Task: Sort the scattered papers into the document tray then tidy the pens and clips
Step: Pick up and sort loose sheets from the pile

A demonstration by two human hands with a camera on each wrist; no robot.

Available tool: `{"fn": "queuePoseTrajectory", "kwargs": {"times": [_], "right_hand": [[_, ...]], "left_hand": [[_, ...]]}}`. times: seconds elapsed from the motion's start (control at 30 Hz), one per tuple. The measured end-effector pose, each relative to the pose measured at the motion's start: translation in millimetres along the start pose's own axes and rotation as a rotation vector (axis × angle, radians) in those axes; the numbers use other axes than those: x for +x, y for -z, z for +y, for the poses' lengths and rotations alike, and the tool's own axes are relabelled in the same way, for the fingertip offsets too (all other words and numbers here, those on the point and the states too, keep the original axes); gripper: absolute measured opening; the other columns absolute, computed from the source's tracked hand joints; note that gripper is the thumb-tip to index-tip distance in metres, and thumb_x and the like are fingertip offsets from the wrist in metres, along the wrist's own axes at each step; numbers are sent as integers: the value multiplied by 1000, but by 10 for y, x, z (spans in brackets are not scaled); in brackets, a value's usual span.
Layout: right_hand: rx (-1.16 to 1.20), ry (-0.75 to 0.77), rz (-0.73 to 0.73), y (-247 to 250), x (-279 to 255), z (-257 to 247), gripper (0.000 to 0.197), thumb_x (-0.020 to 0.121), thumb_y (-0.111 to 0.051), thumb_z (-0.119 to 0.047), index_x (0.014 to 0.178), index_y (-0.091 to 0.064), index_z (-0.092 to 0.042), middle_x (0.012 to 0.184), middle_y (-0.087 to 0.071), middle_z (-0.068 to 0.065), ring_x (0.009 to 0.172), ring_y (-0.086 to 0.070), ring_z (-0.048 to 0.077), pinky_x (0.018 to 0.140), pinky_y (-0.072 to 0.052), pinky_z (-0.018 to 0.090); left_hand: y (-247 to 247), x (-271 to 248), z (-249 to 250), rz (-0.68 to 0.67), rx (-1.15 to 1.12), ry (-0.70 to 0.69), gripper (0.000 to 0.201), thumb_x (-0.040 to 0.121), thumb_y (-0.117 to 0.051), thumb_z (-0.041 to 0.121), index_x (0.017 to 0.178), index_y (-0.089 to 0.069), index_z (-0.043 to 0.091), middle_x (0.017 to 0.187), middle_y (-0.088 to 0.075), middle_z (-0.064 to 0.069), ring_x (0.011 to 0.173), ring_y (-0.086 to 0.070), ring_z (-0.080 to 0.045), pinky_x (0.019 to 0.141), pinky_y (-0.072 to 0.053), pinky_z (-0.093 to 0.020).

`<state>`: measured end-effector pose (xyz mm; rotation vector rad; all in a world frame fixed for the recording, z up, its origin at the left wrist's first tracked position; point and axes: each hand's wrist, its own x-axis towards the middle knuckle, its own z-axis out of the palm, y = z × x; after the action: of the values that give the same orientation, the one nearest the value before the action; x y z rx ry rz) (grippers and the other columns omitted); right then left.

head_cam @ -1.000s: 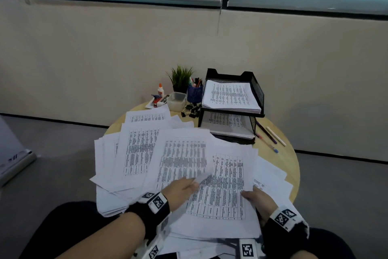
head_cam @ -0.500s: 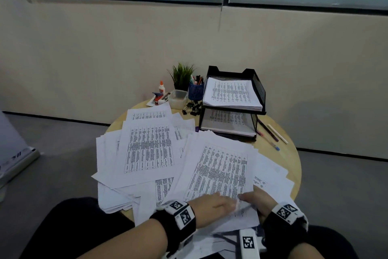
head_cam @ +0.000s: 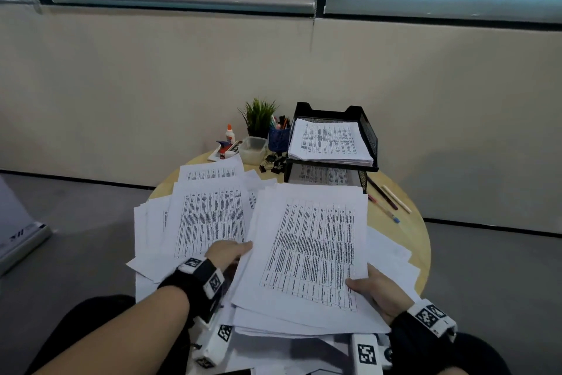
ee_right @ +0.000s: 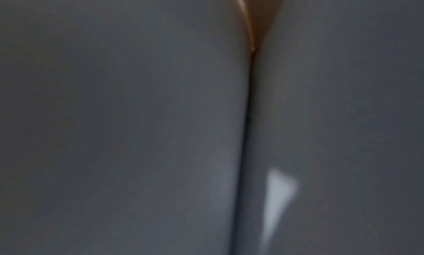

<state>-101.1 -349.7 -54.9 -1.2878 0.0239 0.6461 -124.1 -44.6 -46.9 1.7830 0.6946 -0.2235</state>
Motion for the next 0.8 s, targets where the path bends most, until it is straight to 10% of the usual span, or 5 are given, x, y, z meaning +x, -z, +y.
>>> {"fn": "queuePoseTrajectory", "kwargs": {"times": [0.2,0.33,0.47,0.63,0.8], "right_hand": [[48,70,-92,-252,-88,-75,43,84,-41,23,117,-53,-1,108,-68,25,88,-69,38,68,-58,45],[17,172,-64,-377,-80,-267,62,65,-56,14,125,-51,1,116,-64,26,102,-64,43,87,-51,55],[-40,273,-55,-466,-143,-728,40,75,-62,12,113,-61,-1,111,-67,24,90,-69,37,73,-58,44],[-10,464,37,-658,-81,-1177,34,86,-49,15,112,-61,-4,117,-65,20,107,-64,33,93,-51,45],[-209,683,217,-859,-141,-1310,19,88,-61,-7,102,-65,-18,88,-75,-6,82,-71,9,69,-57,22]], "left_hand": [[86,-236,207,-272,-67,-8,73,82,-63,52,140,-41,13,149,-37,-5,141,-27,-24,115,-16,-39],[188,-323,442,-269,-201,-248,75,65,-84,39,125,-55,5,124,-61,-5,113,-56,-20,106,-36,-33],[310,-469,765,-270,-300,-482,85,25,-91,51,100,-65,19,93,-74,6,97,-65,-13,93,-47,-34],[418,-544,1133,-220,-404,-575,67,37,-93,38,95,-67,16,90,-75,-1,93,-68,-17,95,-49,-39],[477,-621,1361,-153,-422,-669,80,32,-90,51,98,-68,11,96,-74,-2,94,-68,-16,93,-48,-32]]}}
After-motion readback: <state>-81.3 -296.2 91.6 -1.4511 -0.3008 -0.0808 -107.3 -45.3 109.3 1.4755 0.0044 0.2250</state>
